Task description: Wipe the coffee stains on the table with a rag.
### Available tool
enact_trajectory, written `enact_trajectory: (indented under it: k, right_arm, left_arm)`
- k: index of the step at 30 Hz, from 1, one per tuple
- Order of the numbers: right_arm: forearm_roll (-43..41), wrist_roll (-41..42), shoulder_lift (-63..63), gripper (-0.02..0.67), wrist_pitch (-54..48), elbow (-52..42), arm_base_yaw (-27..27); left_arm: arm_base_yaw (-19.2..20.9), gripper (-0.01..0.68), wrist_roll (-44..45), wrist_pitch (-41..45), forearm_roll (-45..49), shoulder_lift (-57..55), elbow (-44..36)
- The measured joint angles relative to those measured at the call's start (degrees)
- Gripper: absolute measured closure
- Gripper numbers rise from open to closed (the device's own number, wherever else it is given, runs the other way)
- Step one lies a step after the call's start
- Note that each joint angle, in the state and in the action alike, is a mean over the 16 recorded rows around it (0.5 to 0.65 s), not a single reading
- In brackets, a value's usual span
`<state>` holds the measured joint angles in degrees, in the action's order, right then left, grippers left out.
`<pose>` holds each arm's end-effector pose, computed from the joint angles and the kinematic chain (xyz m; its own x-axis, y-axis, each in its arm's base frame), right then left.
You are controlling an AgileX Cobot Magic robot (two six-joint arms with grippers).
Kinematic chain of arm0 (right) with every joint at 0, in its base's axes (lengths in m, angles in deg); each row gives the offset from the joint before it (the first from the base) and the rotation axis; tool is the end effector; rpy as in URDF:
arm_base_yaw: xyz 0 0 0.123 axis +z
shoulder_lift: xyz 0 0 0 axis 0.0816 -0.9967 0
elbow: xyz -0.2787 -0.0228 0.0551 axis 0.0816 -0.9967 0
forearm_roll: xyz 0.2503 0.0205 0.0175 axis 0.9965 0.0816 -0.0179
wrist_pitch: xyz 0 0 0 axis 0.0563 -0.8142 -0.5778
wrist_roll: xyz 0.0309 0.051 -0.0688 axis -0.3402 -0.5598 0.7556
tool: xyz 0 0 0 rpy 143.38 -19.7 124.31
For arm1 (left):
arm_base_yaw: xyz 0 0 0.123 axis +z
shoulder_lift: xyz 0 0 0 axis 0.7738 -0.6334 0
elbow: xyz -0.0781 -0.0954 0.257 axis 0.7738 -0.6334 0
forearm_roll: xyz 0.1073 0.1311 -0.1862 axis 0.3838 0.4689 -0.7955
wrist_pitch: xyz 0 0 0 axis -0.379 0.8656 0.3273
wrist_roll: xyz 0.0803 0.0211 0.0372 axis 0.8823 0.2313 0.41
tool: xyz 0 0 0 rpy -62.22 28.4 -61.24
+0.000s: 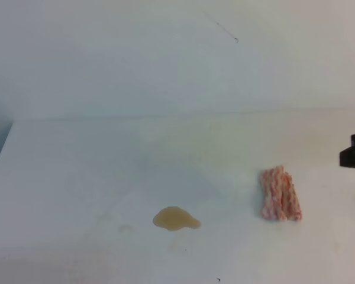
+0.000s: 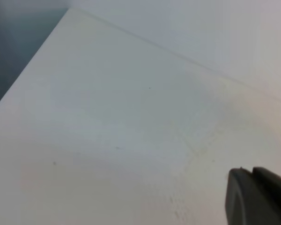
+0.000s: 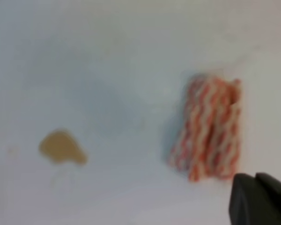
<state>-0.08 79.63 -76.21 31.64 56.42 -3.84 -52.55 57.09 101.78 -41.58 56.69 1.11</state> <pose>0.2832 0.0343 0.2728 -0.7977 0.1445 -0.5855 -0.0931 0.9297 0.3563 0.0535 -0.0062 0.1840 -0.2403 -0.5058 -0.8285 -0.0502 0.8588 -0.5098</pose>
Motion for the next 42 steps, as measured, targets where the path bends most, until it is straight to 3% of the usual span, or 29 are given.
enact_trajectory:
  k: [4,8,15,20,28,42]
  right_arm:
    - [2.9,8.7,-6.7,0.565,-4.7,3.3,2.9]
    - [-0.5,10.1,-12.8,0.476,-7.9,7.9,7.1]
    - [-15.2,-1.7,-22.2,0.333,-8.2,16.6,14.5]
    - [-24.0,-10.2,-28.2,0.296,-8.3,21.7,17.2]
    - [-29.0,-15.8,-35.7,0.321,-8.6,25.5,17.9]
    - [-27.6,-12.5,-39.9,0.616,-11.7,28.3,17.9]
  left_arm:
    - [0.0,0.674,0.0,0.0,0.0,0.1,-0.2]
    - [0.0,0.674,0.0,0.0,0.0,0.1,-0.2]
    - [0.0,0.674,0.0,0.0,0.0,0.0,-0.2]
    - [0.0,0.674,0.0,0.0,0.0,-0.1,0.0]
    - [0.0,0.674,0.0,0.0,0.0,-0.1,0.0]
    - [0.0,0.674,0.0,0.0,0.0,-0.1,0.0]
